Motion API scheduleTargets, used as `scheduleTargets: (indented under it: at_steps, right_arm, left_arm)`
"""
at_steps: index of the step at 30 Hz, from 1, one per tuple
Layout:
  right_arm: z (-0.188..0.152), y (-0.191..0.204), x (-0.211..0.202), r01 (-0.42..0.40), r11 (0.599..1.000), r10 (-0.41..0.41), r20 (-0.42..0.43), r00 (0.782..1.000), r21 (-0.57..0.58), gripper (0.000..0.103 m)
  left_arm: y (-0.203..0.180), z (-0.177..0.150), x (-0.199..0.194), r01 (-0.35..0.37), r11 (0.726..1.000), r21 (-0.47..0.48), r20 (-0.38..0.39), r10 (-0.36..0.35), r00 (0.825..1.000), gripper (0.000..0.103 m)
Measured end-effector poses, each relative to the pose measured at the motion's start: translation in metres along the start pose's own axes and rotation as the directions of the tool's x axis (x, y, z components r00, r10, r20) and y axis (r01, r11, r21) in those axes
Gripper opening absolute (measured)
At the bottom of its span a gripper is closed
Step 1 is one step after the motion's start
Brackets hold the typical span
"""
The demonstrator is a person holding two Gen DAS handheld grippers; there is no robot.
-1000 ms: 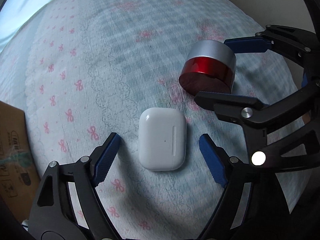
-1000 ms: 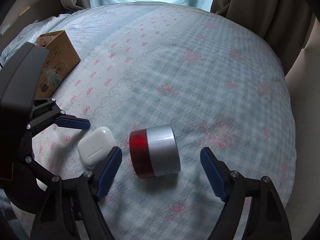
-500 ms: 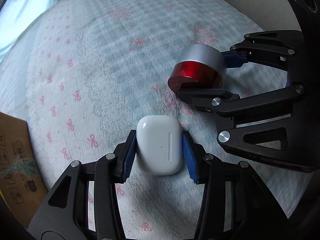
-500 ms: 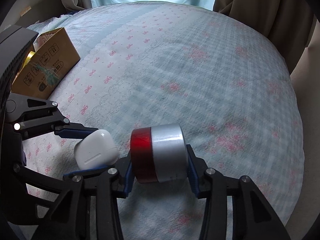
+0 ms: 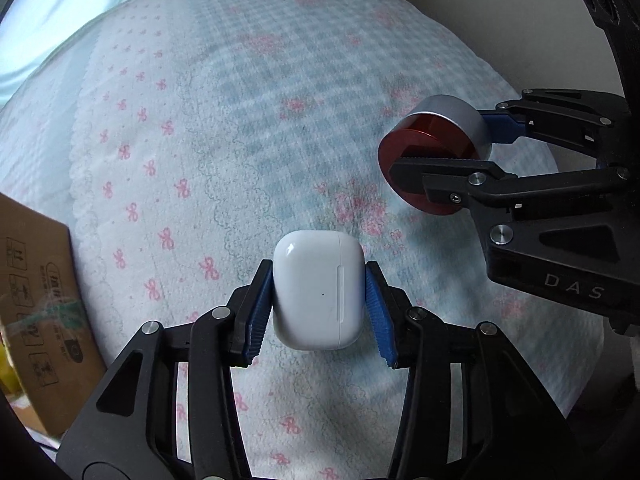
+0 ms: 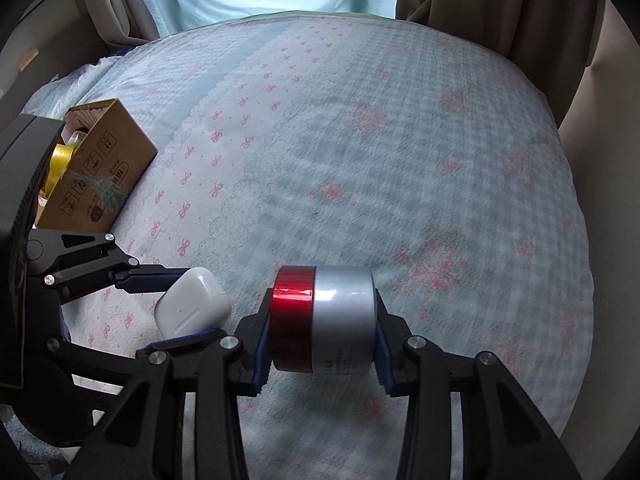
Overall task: Organize rigid objects
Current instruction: 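Carry the earbud case with the left tool while the right tool carries the red-silver jar to the box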
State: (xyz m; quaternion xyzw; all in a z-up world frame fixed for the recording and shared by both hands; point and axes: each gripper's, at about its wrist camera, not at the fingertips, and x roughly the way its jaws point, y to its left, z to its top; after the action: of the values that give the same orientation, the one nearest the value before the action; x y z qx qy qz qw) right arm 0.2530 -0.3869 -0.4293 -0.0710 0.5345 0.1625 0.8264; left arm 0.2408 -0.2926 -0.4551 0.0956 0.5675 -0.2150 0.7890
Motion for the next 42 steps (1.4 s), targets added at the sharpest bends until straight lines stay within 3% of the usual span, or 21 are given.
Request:
scheduleTargets:
  at_steps: [5, 12, 18, 24, 32, 42]
  right_arm:
    - [0.014, 0.009, -0.041, 0.033, 0.998, -0.033, 0.009, 0.999, 0.047, 0.038]
    - [0.047, 0.042, -0.124, 0.07, 0.992, -0.074, 0.03, 0.997, 0.109, 0.038]
    - [0.079, 0.097, -0.182, 0.083, 0.982, -0.093, 0.05, 0.994, 0.167, 0.038]
    - [0.11, 0.171, -0.199, 0.075, 0.973, -0.087, 0.048, 0.995, 0.216, 0.038]
    - [0.144, 0.256, -0.177, 0.02, 0.959, -0.036, 0.051, 0.998, 0.282, 0.038]
    - [0.159, 0.308, -0.103, 0.004, 0.946, 0.011, -0.044, 0.999, 0.325, 0.038]
  left_arm:
    - [0.009, 0.008, -0.055, 0.042, 0.998, -0.036, 0.049, -0.04, 0.998, 0.041]
    - [0.04, 0.017, -0.166, 0.056, 0.995, -0.079, 0.142, -0.045, 0.989, 0.041]
    - [0.097, 0.008, -0.247, 0.07, 0.991, -0.116, 0.194, -0.047, 0.98, 0.041]
    - [0.175, -0.015, -0.305, 0.059, 0.989, -0.136, 0.213, -0.029, 0.977, 0.041]
    - [0.287, -0.058, -0.333, -0.013, 0.983, -0.181, 0.181, 0.047, 0.982, 0.041]
    - [0.375, -0.094, -0.281, -0.035, 0.965, -0.258, 0.074, 0.056, 0.996, 0.041]
